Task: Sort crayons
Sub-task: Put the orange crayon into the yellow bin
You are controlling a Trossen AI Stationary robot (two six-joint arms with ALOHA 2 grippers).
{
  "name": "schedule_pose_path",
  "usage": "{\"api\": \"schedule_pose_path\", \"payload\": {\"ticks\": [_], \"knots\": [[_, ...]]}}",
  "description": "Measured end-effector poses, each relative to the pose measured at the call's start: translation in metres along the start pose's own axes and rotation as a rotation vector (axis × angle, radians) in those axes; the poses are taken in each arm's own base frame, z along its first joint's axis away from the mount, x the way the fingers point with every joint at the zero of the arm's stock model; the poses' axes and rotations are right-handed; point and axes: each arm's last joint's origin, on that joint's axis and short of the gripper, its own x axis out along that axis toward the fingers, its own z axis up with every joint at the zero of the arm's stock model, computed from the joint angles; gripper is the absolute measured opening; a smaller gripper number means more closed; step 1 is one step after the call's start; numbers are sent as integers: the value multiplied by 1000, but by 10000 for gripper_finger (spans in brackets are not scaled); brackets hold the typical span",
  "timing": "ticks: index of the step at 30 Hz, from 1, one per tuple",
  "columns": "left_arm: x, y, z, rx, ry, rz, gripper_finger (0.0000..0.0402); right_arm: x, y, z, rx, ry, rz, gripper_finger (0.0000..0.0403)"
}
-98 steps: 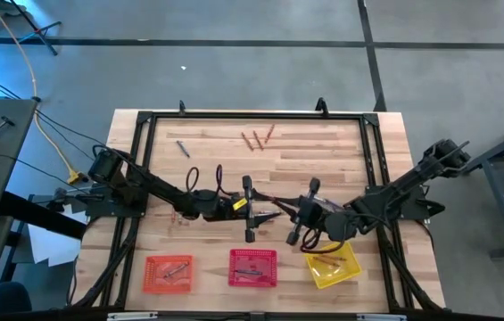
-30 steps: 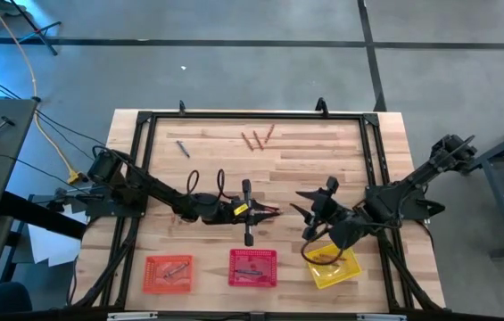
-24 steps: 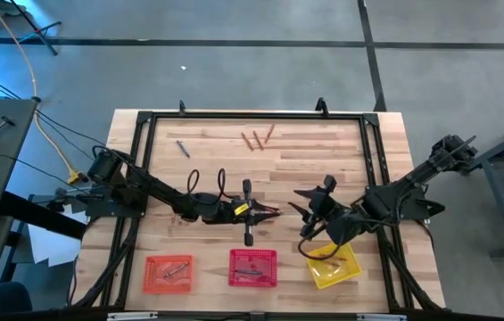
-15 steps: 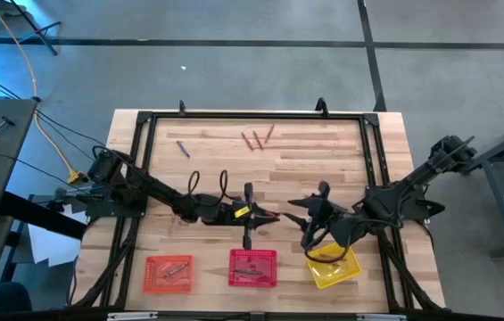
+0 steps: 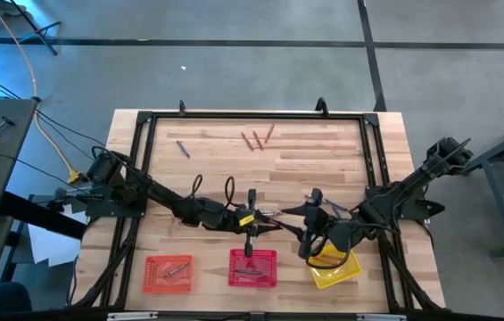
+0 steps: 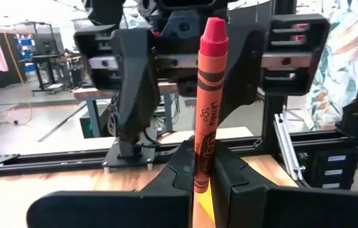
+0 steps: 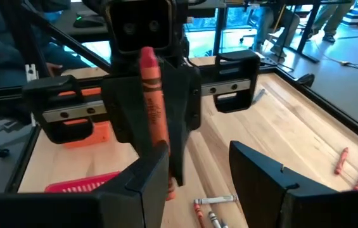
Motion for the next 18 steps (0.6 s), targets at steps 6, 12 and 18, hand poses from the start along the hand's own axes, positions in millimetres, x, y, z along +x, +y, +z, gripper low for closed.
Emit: {"api": "schedule_pose_path", "payload": {"ticks": [6, 12, 18], "knots": [[0, 1, 0, 0, 3, 7, 1, -1, 2, 0, 1, 3, 17, 160], [-1, -3, 0, 0, 4, -2, 1, -10, 10, -3, -5, 1, 52, 160], [-2, -7, 0, -28, 7, -12, 1, -20, 19, -6, -17, -2, 83, 160]]}}
